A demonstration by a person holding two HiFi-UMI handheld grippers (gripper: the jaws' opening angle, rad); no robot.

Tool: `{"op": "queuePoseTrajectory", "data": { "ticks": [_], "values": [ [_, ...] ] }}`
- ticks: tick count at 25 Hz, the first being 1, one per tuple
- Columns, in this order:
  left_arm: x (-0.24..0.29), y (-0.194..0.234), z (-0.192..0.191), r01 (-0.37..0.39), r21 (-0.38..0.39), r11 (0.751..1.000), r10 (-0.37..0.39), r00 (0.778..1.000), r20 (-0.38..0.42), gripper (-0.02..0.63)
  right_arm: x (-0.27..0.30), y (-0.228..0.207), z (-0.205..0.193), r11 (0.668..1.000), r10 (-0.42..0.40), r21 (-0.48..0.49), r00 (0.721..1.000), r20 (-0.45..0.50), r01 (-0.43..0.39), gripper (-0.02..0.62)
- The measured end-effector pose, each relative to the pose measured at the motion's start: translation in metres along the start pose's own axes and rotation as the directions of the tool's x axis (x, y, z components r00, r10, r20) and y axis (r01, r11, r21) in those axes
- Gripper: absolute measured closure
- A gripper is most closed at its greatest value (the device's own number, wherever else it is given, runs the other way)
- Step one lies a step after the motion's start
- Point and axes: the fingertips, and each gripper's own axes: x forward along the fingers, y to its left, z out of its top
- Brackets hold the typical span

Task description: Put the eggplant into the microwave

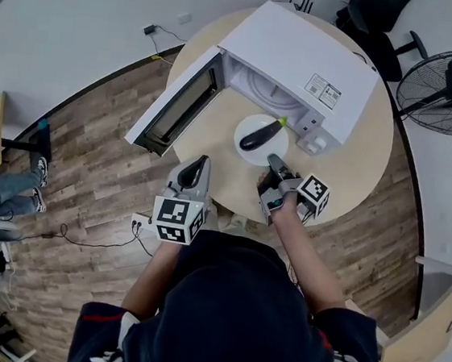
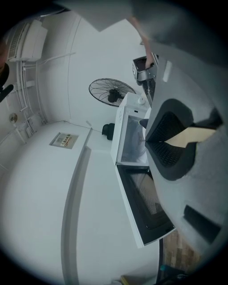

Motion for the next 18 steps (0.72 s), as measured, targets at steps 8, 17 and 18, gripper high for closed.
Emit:
{"op": "queuePoseTrajectory", "data": {
  "ticks": [8, 17, 18],
  "values": [
    [0.033, 0.009, 0.006, 0.099, 0.026, 0.995, -0.098, 0.994, -0.042, 0.591, 0.024, 0.000, 0.008, 0.999, 0.007, 0.032, 0.997, 0.072, -0.009, 0.574],
    [0.061, 0.033, 0.019, 0.202, 0.064, 0.977, -0.197, 0.977, -0.079, 0.591, 0.056, -0.001, 0.023, 0.998, -0.004, 0.055, 0.982, 0.189, -0.007, 0.574],
    [0.063, 0.036, 0.019, 0.210, 0.067, 0.975, -0.204, 0.975, -0.082, 0.591, 0.060, -0.002, 0.025, 0.998, -0.009, 0.058, 0.980, 0.200, -0.003, 0.574]
  ]
}}
